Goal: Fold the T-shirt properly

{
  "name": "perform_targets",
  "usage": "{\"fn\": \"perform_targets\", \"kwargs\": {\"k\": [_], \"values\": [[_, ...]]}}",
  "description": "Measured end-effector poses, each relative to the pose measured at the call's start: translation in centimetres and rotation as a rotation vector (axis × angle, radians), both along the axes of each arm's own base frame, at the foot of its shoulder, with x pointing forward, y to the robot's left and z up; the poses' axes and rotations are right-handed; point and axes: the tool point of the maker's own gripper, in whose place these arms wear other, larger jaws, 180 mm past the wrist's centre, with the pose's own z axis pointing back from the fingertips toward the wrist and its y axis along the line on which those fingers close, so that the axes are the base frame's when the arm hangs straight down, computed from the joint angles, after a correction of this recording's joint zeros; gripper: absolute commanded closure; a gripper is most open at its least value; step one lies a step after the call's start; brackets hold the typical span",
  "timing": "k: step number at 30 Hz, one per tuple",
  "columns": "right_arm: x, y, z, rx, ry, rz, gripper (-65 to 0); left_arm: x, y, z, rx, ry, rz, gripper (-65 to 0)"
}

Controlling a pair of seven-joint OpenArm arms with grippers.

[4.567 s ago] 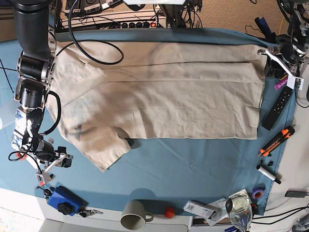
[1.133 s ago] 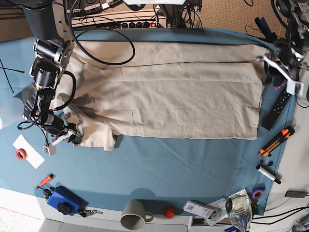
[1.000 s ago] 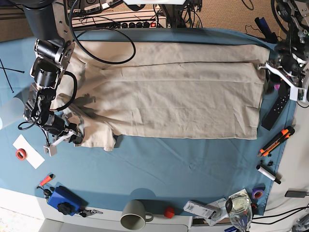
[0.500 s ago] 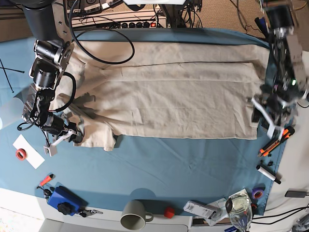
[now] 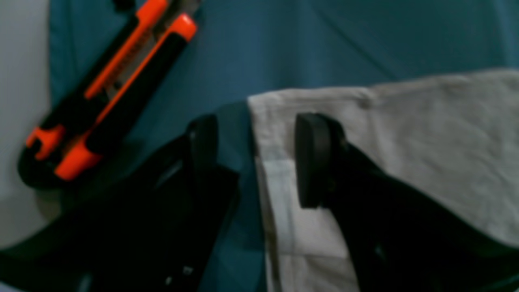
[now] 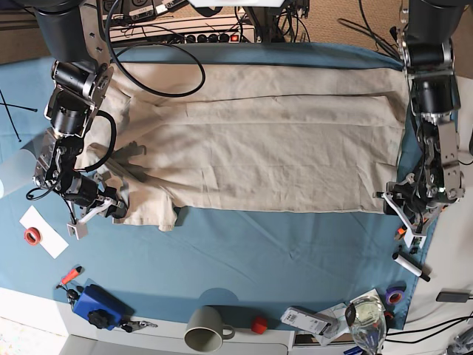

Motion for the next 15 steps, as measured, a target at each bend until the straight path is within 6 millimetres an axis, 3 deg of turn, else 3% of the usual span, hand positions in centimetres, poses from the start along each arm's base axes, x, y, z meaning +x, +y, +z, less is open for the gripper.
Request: {"fn": "perform_targets", "kwargs": {"k": [4, 12, 15], "values": [[0.0, 0.0, 0.0, 0.000, 0.001, 0.000, -16.2, -0.7, -0.4, -1.8, -0.062, 0.054, 0.014, -31.2], [0.0, 0.0, 0.0, -0.001, 0.000, 0.000, -16.1, -0.5, -1.4, -2.2, -0.144, 0.052, 0.014, -30.9], [0.0, 0.0, 0.0, -0.001, 0.000, 0.000, -15.4, -0.3, -2.3, -2.3, -0.160, 0.050, 0.008, -26.7]]}}
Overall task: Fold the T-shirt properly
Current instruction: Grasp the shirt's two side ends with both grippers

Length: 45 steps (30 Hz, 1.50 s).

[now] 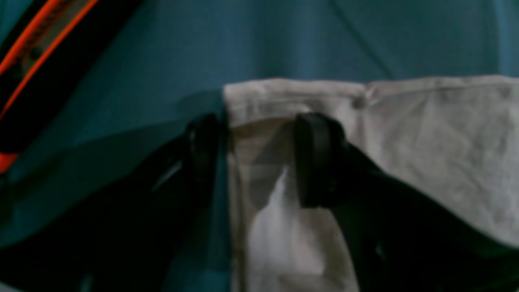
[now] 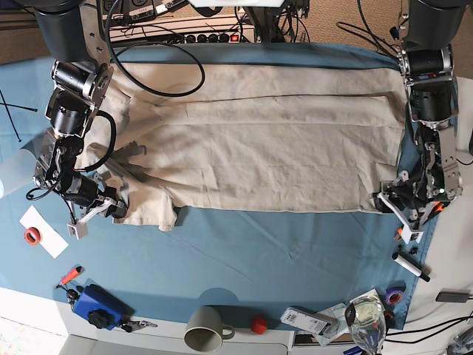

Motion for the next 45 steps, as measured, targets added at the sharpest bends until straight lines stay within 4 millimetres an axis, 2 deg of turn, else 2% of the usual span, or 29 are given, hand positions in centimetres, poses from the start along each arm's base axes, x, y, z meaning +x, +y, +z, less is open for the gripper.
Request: {"fn": "perform_targets", "kwargs": {"k": [2, 5, 7, 17, 21, 23, 26, 29, 33, 36, 39, 42, 45], "values": [[0.0, 0.0, 0.0, 0.000, -0.001, -0.001, -13.0, 0.1, -1.0, -0.1, -0.018, 0.005, -0.007, -20.8], [0.0, -0.1, -0.1, -0.003, 0.002, -0.004, -1.0, 0.3, -2.4, -0.3, -0.040, 0.006, -0.016, -7.2], [-0.1, 0.0, -0.1, -0.003, 0.006, -0.002, 0.0, 0.3, -3.1, -0.4, -0.056, 0.006, -0.017, 0.0], [-0.5, -0.9, 0.4, -0.057, 0.028, 0.021, 0.0, -0.1, -2.9, -0.3, -0.063, 0.077, -0.005, 0.0], [-0.8, -1.7, 1.6, -0.140, 0.049, 0.045, 0.0, -1.1, -3.1, 0.1, -0.113, 0.135, 0.003, 0.0], [-0.3, -1.9, 2.9, -0.162, 0.015, 0.051, 0.0, -1.8, -3.4, 0.3, -0.152, 0.159, -0.007, 0.0], [0.6, -1.3, 5.1, -0.144, -0.036, 0.064, 0.0, -2.6, -3.1, 0.8, -0.138, 0.198, -0.030, 0.0], [0.3, -1.1, 5.6, -0.142, -0.025, 0.078, 0.0, -2.7, -2.1, 1.9, -0.118, 0.192, -0.040, 0.0], [0.4, -0.6, 7.1, -0.141, -0.044, 0.104, 0.0, -2.3, -2.6, 3.7, -0.141, 0.145, -0.084, 0.0], [0.4, -0.3, 8.7, -0.157, -0.069, 0.126, 0.0, -2.0, -2.8, 4.4, -0.146, 0.122, -0.088, 0.0], [0.0, -0.2, 8.9, -0.165, -0.072, 0.136, 0.0, -2.3, -2.6, 4.5, -0.136, 0.119, -0.090, 0.0], [-0.8, 0.4, 8.5, -0.137, -0.059, 0.152, 0.0, -3.2, -2.8, 3.9, -0.130, 0.141, -0.098, 0.0], [-1.0, 0.5, 9.4, -0.118, -0.095, 0.164, 0.0, -4.0, -3.0, 3.6, -0.117, 0.142, -0.109, 0.0]]}}
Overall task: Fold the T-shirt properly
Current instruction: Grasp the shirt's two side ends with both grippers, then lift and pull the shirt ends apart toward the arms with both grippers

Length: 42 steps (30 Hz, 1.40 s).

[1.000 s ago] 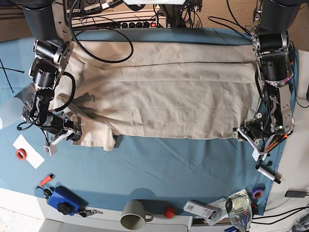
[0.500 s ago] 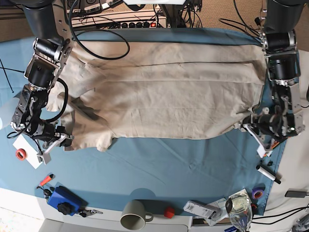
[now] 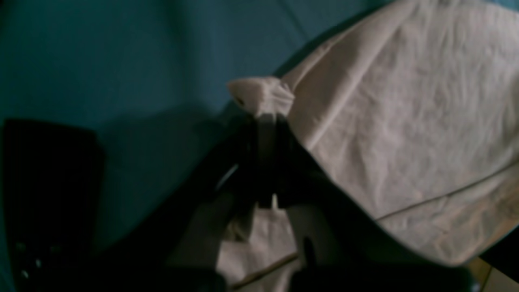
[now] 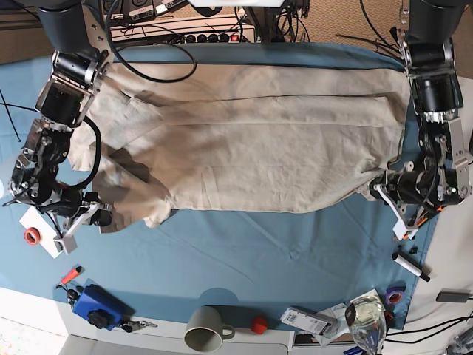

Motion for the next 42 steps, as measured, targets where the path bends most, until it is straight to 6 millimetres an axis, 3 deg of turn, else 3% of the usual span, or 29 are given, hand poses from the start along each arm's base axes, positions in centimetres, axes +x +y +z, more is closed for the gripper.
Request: {"fn": "perform_targets", "kwargs": {"k": [6, 13, 18, 25, 31, 34, 42], "values": [[-1.7, -1.9, 0.7, -0.063, -0.018, 0.023, 0.0, -0.7, -0.2, 1.1, 0.039, -0.056, -0.049, 0.0], [-3.3, -2.7, 1.5, -0.059, -0.046, 0.044, 0.0, -2.8, 1.4, 1.2, 0.114, -0.061, -0.075, 0.0], [-4.7, -3.1, 1.9, -0.008, -0.070, 0.047, 0.0, -4.3, 1.6, 0.9, 0.093, -0.061, -0.072, 0.0], [-6.8, -3.9, 1.1, 0.041, -0.042, 0.022, 0.0, -5.1, 3.5, 2.6, 0.002, -0.141, -0.002, 0.0], [-8.8, -3.2, 1.3, -0.031, -0.047, 0.062, 0.0, -6.7, 3.5, 1.6, -0.025, -0.107, 0.002, 0.0], [-10.7, -3.0, 0.1, -0.055, -0.003, 0.077, 0.0, -7.9, 3.6, 0.9, -0.021, -0.074, 0.001, 0.0], [-13.5, -1.9, -0.3, -0.120, 0.016, 0.126, 0.0, -9.8, 3.4, 1.7, 0.029, -0.103, -0.036, 0.0]]}}
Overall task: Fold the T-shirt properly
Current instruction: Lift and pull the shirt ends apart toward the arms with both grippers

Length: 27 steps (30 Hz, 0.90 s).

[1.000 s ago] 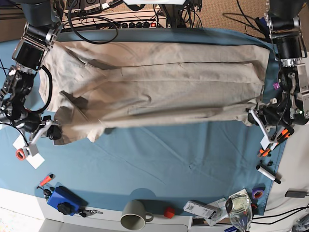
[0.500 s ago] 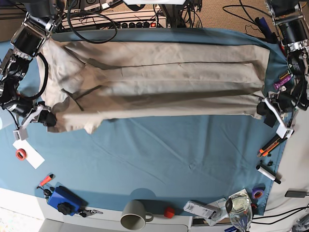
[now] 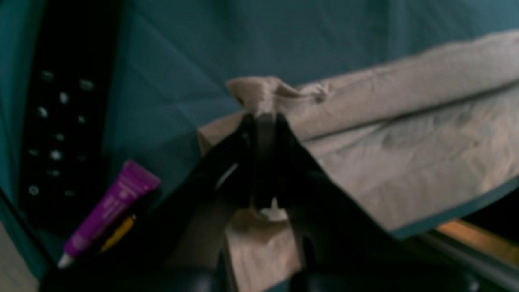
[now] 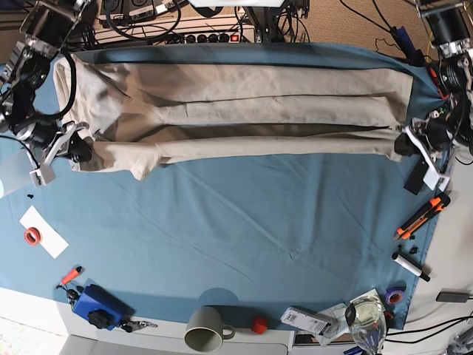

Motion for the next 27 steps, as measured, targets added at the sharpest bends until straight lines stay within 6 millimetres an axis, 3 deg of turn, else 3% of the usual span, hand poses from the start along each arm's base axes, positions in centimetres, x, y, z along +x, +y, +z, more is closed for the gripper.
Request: {"fn": "perform_targets", "kwargs": {"k": [5, 14, 19, 27], "values": [[-1.5, 0.5, -0.3, 0.029, -0.012, -0.037, 0.0, -1.2, -0.4, 0.3, 0.024, -0.004, -0.021, 0.0], [-3.5, -0.2, 0.6, 0.039, -0.054, -0.102, 0.0, -0.7, 1.0, 1.4, 0.030, -0.057, 0.030, 0.0], [-4.9, -0.2, -0.4, 0.036, -0.010, -0.103, 0.0, -2.2, 0.8, 0.8, 0.036, -0.021, 0.017, 0.0], [-5.7, -0.2, -1.1, 0.033, 0.021, -0.104, 0.0, -3.6, -0.2, 2.2, 0.089, -0.063, -0.044, 0.0]]}}
